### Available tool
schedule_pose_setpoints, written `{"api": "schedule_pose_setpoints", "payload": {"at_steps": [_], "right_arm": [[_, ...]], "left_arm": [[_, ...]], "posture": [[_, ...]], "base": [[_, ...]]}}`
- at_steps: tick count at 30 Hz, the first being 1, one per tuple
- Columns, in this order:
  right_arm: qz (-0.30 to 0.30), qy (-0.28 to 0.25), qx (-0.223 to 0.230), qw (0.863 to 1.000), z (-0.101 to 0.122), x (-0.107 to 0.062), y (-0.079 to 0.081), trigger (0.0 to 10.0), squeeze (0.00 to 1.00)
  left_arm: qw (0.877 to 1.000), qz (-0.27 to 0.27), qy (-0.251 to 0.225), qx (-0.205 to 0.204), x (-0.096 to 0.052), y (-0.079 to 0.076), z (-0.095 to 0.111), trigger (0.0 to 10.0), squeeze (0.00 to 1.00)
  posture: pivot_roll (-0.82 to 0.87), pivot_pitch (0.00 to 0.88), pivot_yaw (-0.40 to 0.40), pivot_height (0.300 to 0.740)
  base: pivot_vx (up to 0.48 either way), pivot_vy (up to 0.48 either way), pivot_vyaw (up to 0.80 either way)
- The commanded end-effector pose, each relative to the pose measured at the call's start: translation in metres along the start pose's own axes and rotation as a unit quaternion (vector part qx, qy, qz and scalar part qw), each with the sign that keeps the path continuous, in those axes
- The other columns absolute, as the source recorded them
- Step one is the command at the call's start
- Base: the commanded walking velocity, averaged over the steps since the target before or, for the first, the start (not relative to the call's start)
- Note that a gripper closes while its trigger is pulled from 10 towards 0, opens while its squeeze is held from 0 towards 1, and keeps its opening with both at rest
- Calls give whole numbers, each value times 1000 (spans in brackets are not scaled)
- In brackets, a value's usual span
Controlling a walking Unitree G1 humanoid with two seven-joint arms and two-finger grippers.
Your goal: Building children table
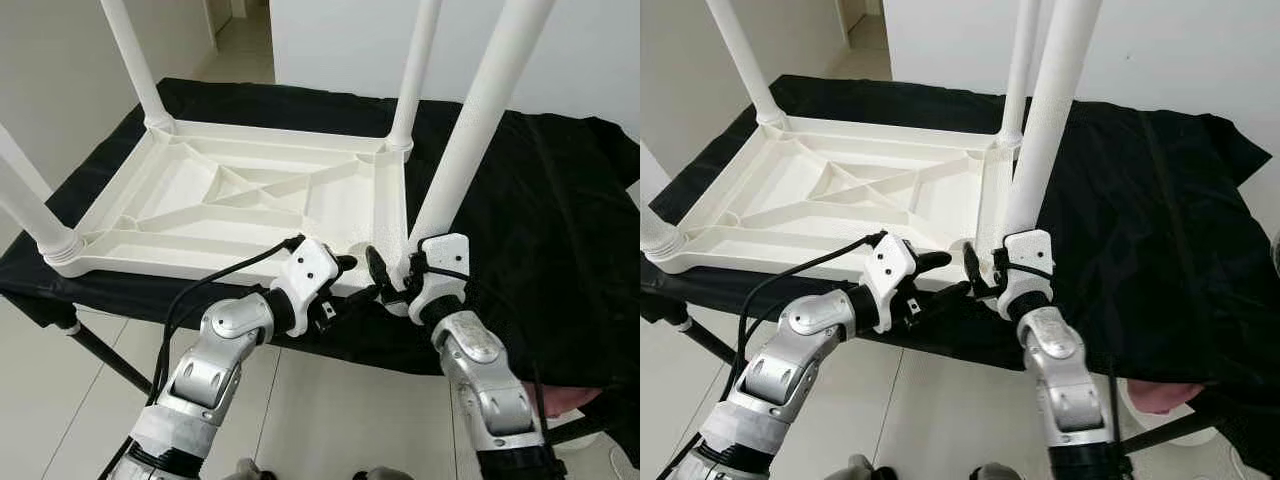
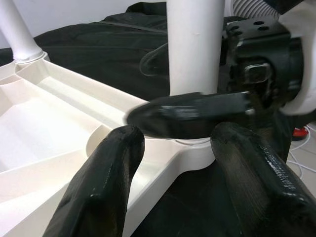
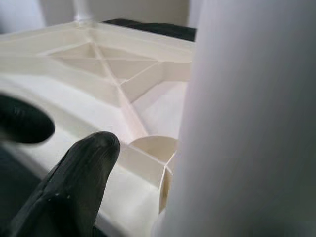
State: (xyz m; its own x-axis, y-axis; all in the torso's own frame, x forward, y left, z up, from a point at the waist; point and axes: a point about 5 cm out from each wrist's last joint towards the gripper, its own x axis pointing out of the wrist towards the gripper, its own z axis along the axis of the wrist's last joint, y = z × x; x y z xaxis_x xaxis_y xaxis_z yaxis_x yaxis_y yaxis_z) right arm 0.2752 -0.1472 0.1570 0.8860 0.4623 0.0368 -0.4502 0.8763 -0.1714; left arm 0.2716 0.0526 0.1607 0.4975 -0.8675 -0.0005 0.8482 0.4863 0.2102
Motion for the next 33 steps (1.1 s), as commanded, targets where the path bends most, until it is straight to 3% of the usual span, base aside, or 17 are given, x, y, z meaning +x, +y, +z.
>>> {"api": "schedule_pose_setpoints", "payload": {"at_steps": [1,3,9,11,12,13,15,25,26,28,29,31,33], "right_arm": [[28,-4,10,1000,-2,1,4,10000,0],[28,-4,10,1000,-2,1,4,10000,0],[149,3,-43,988,-7,5,-8,10000,0],[149,3,-43,988,-7,5,-8,10000,0],[159,7,-45,986,-8,6,-10,4588,0],[159,7,-45,986,-8,6,-10,4588,0],[173,14,-57,983,-9,7,-17,0,0],[146,9,-44,988,-8,6,-21,0,0],[126,4,-41,991,-8,7,-19,8863,0],[126,4,-41,991,-8,7,-19,8863,0],[99,0,-35,994,-6,7,-16,10000,0],[47,-9,-26,999,-4,8,-8,10000,0],[32,-10,-22,999,-4,8,-6,10000,0]], "left_arm": [[1000,6,-2,2,0,-1,2,10000,0],[1000,6,-2,2,0,-1,2,10000,0],[1000,0,-3,-1,2,-4,3,10000,0],[1000,0,-3,-1,2,-4,3,10000,0],[1000,0,-3,0,2,-4,3,10000,0],[1000,0,-3,0,2,-4,3,10000,0],[1000,-1,-4,0,3,-5,3,10000,0],[1000,1,-6,0,3,-4,5,10000,0],[1000,3,-7,-1,3,-4,6,10000,0],[1000,3,-7,-1,3,-4,6,10000,0],[1000,4,-7,-1,3,-3,6,10000,0],[1000,7,-7,-2,3,-3,6,10000,0],[1000,7,-7,-2,3,-4,5,10000,0]], "posture": [[-149,31,43,740],[-149,31,43,740],[-146,37,47,740],[-146,37,47,740],[-146,37,47,740],[-146,37,47,740],[-145,39,48,740],[-140,57,49,740],[-140,62,48,740],[-140,62,48,740],[-140,65,47,740],[-147,68,46,740],[-147,68,46,740]], "base": [[0,0,0],[0,0,0],[0,0,0],[0,0,0],[0,0,0],[0,0,0],[0,0,0],[0,0,0],[0,0,0],[0,0,0],[0,0,0],[0,0,0],[0,0,0]]}}
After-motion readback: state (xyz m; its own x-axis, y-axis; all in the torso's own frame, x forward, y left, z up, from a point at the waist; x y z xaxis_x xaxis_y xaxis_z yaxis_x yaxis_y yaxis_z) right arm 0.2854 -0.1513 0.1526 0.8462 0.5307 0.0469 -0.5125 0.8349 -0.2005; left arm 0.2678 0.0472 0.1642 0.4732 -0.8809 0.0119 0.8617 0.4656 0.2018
